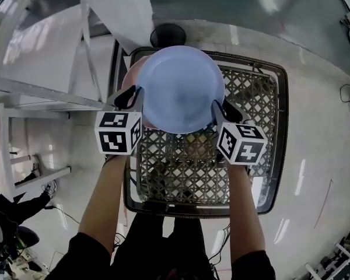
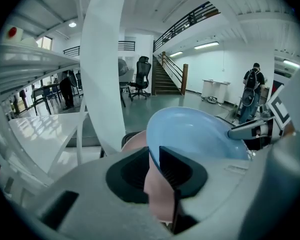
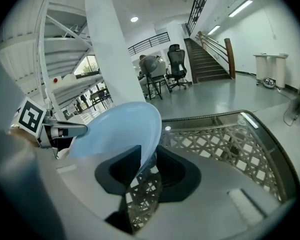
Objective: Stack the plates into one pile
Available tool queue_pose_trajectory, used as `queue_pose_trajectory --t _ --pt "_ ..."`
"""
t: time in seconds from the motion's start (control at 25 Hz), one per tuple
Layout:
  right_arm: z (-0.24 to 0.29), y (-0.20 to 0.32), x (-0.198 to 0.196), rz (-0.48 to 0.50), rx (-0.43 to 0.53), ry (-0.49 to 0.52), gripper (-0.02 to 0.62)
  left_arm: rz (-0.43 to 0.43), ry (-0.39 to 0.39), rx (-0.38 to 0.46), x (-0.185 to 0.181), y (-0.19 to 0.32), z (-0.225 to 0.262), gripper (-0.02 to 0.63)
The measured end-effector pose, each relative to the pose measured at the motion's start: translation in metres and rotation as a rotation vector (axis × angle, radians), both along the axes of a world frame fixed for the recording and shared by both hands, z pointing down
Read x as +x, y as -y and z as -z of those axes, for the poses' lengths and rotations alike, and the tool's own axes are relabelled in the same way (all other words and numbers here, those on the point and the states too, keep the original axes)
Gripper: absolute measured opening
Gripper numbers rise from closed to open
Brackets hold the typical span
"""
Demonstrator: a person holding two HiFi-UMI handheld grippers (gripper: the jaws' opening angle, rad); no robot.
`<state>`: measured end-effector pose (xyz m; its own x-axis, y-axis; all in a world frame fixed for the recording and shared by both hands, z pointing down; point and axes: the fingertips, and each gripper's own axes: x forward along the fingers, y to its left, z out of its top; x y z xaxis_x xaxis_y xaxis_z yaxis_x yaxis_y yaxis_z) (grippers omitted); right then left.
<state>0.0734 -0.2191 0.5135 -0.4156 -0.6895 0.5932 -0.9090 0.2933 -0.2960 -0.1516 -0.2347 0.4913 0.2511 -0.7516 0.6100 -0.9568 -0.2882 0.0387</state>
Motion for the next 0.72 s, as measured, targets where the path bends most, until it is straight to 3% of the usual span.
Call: queue_pose_trajectory --t 0.36,0.72 --pt "-0.008 0.011 -0.054 0.085 -0.022 -0.022 0.114 0.070 0.004 -0.016 -0.054 -0.004 -0.009 0.058" --pt "-0.021 0.014 -0.060 0.102 -0.055 -0.060 0.115 0.070 -0.008 -0.046 -0.061 -0.001 -0.025 0.060"
